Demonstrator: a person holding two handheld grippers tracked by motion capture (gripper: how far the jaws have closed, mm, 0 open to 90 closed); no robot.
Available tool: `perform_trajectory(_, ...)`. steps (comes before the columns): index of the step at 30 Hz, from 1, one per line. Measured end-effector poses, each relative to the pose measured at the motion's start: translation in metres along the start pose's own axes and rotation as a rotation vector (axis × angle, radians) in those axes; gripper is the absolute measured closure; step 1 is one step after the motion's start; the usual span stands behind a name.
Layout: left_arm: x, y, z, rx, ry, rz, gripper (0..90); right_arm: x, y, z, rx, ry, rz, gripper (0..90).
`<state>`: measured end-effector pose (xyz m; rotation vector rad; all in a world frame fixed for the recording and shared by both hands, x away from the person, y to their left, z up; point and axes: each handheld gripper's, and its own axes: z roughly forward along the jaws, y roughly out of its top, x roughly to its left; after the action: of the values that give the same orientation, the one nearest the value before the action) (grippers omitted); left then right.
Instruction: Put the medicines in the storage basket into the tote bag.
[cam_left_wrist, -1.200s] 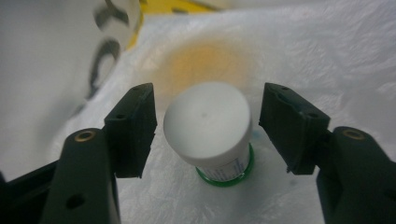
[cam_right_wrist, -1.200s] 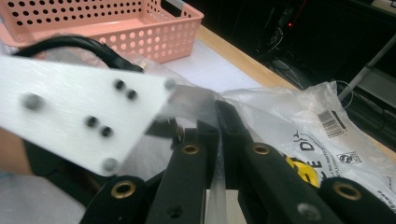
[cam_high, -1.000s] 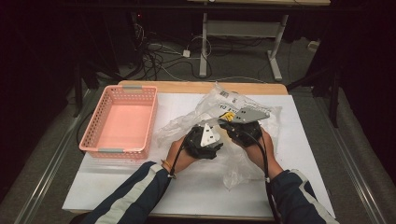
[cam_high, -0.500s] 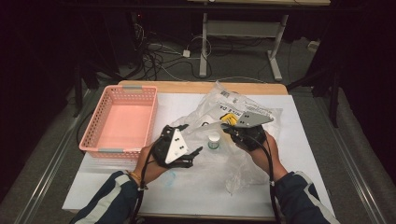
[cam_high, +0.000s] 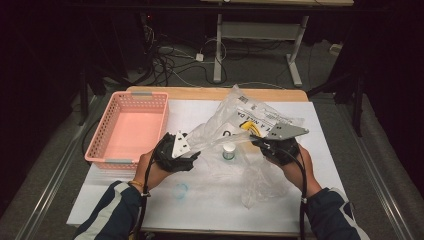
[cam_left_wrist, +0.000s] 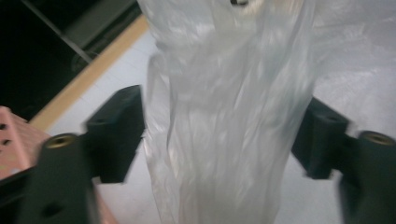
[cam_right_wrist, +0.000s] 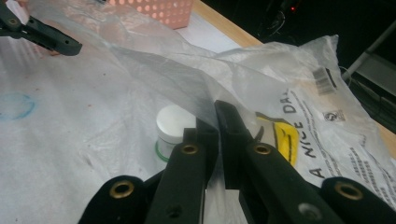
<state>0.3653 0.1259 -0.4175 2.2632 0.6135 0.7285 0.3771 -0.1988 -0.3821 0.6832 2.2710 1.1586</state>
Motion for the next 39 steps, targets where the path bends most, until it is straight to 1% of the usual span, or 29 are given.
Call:
perform_trajectory(1,0.0,0.0,0.001,0.001,-0.007,0.008,43.0,-0.002,-0.002,-0.001,-0.001,-0.001,0.006,89.6)
perform_trajectory(2,0.001,-0.001,0.0,-0.001,-0.016,0.009,52.7,-0.003,-0.003,-0.001,0.0,-0.001,0.012,88.7)
perform_trajectory(5,0.002,-0.001,0.0,-0.005,-0.028,0.012,71.2,-0.004,-0.005,0.0,0.001,-0.005,0.013,85.3)
perform_trajectory(6,0.002,-0.002,-0.001,-0.004,-0.034,0.01,75.3,-0.004,-0.006,0.0,0.001,-0.001,0.015,83.0)
perform_trajectory(8,0.003,-0.003,-0.001,0.002,-0.053,0.013,83.3,-0.002,-0.005,0.0,-0.005,-0.007,0.011,72.3)
perform_trajectory(10,0.002,-0.004,0.0,0.007,-0.06,0.017,86.3,0.0,-0.005,-0.002,-0.011,-0.011,0.012,65.8)
perform_trajectory(11,0.002,-0.005,0.001,0.011,-0.067,0.019,86.4,0.001,-0.006,-0.005,-0.017,-0.015,0.014,58.5)
perform_trajectory(12,0.002,-0.005,0.002,0.012,-0.065,0.022,86.4,0.002,-0.006,-0.009,-0.027,-0.023,0.013,53.9)
perform_trajectory(13,0.002,-0.005,0.002,0.012,-0.067,0.018,86.4,0.003,-0.006,-0.015,-0.041,-0.028,0.019,52.1)
perform_trajectory(15,0.002,-0.006,0.003,0.013,-0.07,0.021,86.4,0.006,-0.008,-0.027,-0.071,-0.033,0.021,44.9)
perform_trajectory(17,0.002,-0.006,0.003,0.011,-0.068,0.021,86.4,0.012,-0.012,-0.039,-0.091,-0.024,0.008,42.6)
perform_trajectory(18,0.002,-0.006,0.003,0.012,-0.068,0.023,86.4,0.016,-0.015,-0.045,-0.1,-0.025,0.003,39.9)
perform_trajectory(19,0.002,-0.006,0.003,0.013,-0.067,0.024,86.4,0.02,-0.02,-0.053,-0.111,-0.012,-0.004,38.0)
perform_trajectory(21,0.001,-0.006,0.003,0.011,-0.068,0.019,86.5,0.026,-0.027,-0.062,-0.116,0.002,-0.004,33.3)
perform_trajectory(23,0.001,-0.006,0.004,0.015,-0.065,0.024,86.5,0.031,-0.036,-0.072,-0.118,0.02,-0.015,29.6)
perform_trajectory(26,0.0,-0.007,0.006,0.019,-0.064,0.024,86.5,0.038,-0.048,-0.084,-0.122,0.038,-0.01,20.8)
perform_trajectory(27,0.0,-0.007,0.006,0.021,-0.063,0.026,86.4,0.04,-0.053,-0.086,-0.117,0.05,-0.006,16.8)
perform_trajectory(29,0.0,-0.007,0.007,0.023,-0.064,0.028,86.4,0.045,-0.063,-0.087,-0.081,0.073,-0.005,15.6)
perform_trajectory(32,0.0,-0.007,0.008,0.021,-0.065,0.021,86.4,0.055,-0.078,-0.081,-0.012,0.091,-0.044,15.0)
perform_trajectory(34,0.0,-0.007,0.009,0.024,-0.065,0.023,86.4,0.058,-0.087,-0.075,0.021,0.101,-0.059,15.0)
perform_trajectory(35,0.0,-0.007,0.009,0.022,-0.065,0.022,86.3,0.059,-0.09,-0.071,0.042,0.107,-0.064,15.9)
perform_trajectory(36,0.0,-0.007,0.01,0.021,-0.065,0.023,86.4,0.059,-0.092,-0.066,0.06,0.102,-0.07,16.6)
perform_trajectory(38,-0.001,-0.007,0.01,0.019,-0.061,0.028,86.3,0.06,-0.097,-0.057,0.089,0.092,-0.09,21.3)
perform_trajectory(39,-0.001,-0.006,0.011,0.018,-0.064,0.03,86.3,0.058,-0.099,-0.053,0.1,0.099,-0.089,24.3)
